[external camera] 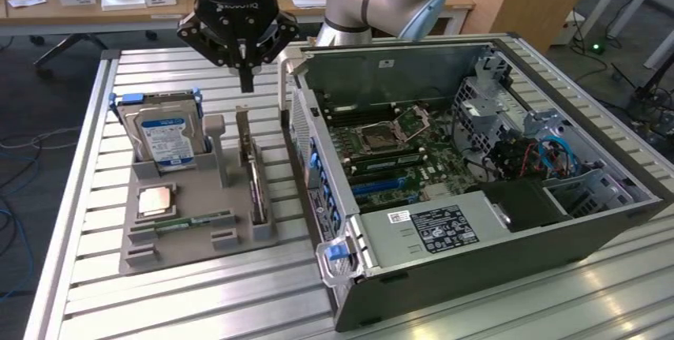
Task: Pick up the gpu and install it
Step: 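Reach for the gpu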
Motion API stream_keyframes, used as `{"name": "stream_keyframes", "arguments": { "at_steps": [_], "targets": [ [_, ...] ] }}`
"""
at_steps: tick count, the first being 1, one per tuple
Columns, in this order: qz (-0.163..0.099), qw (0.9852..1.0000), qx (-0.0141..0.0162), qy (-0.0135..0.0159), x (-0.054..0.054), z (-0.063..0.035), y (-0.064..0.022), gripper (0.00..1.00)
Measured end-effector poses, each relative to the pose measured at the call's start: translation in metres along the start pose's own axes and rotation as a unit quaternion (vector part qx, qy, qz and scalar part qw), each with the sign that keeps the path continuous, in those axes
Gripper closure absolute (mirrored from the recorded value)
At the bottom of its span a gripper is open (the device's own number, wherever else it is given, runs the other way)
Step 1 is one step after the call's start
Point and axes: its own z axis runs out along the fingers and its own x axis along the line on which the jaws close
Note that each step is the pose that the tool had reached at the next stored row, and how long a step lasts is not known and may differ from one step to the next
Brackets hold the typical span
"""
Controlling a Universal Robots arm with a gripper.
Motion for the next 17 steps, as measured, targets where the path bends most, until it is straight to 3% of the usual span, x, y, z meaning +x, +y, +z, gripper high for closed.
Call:
{"name": "stream_keyframes", "arguments": {
  "at_steps": [8,14,17],
  "targets": [
    [0.0,1.0,0.0,0.0,0.0,-0.0005,-0.0114,0.89],
    [0.0,1.0,0.0,-0.0001,0.012,-0.0001,-0.0135,0.89],
    [0.0,1.0,0.0003,-0.0001,0.013,-0.0001,-0.0172,0.89]
  ]
}}
